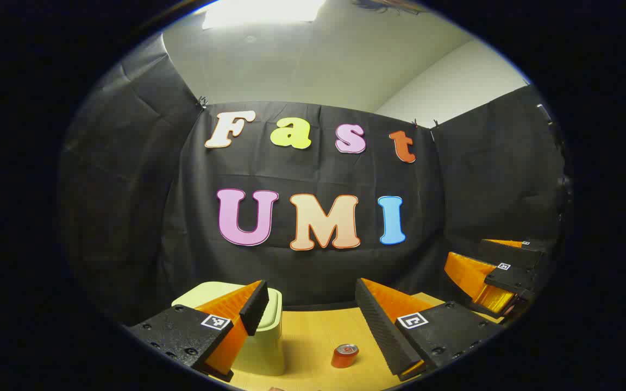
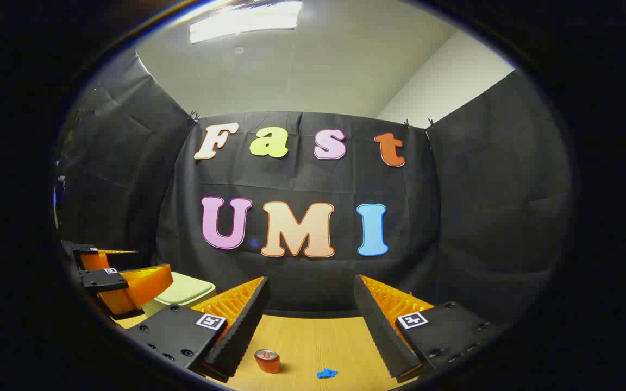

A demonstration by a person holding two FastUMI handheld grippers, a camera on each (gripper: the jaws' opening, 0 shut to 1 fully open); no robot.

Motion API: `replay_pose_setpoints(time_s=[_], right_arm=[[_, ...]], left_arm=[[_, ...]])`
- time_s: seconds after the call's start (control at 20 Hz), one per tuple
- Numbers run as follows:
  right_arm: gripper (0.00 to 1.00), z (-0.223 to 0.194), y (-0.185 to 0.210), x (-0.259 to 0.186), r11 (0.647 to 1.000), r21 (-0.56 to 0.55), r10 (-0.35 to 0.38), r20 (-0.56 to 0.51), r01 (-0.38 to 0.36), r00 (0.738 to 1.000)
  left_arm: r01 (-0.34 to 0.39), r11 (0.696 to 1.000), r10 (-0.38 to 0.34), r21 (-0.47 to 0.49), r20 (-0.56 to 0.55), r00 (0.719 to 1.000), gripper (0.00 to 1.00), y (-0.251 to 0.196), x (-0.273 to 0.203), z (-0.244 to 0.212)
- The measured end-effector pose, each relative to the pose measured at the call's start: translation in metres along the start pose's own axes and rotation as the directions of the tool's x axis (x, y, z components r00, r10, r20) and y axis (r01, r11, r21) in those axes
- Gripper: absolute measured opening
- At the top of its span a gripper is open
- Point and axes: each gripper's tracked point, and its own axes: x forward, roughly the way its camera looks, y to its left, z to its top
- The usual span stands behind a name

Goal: Press the lid of the desktop garbage bin to open it, pick up the crumpled paper on the desktop and throw it into the bin, then pick up the pop can on the desktop and drop it into the bin, and finally close the garbage bin lid.

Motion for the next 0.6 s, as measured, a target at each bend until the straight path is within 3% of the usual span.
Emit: replay_pose_setpoints(time_s=[0.3, 0.6], right_arm=[[0.98, 0.005, 0.000, 0.002, 1.000, -0.004, -0.003, 0.018, 0.003, 1.000], [0.98, 0.007, 0.003, 0.008, 1.000, -0.012, 0.019, 0.022, -0.018, 1.000]], left_arm=[[0.008, 1.000, -0.008, -0.011, 0.002, 1.000, 0.95, 0.002, 0.002, 0.000], [-0.055, 0.998, 0.056, -0.012, 0.005, 0.998, 0.96, 0.024, 0.000, 0.001]])
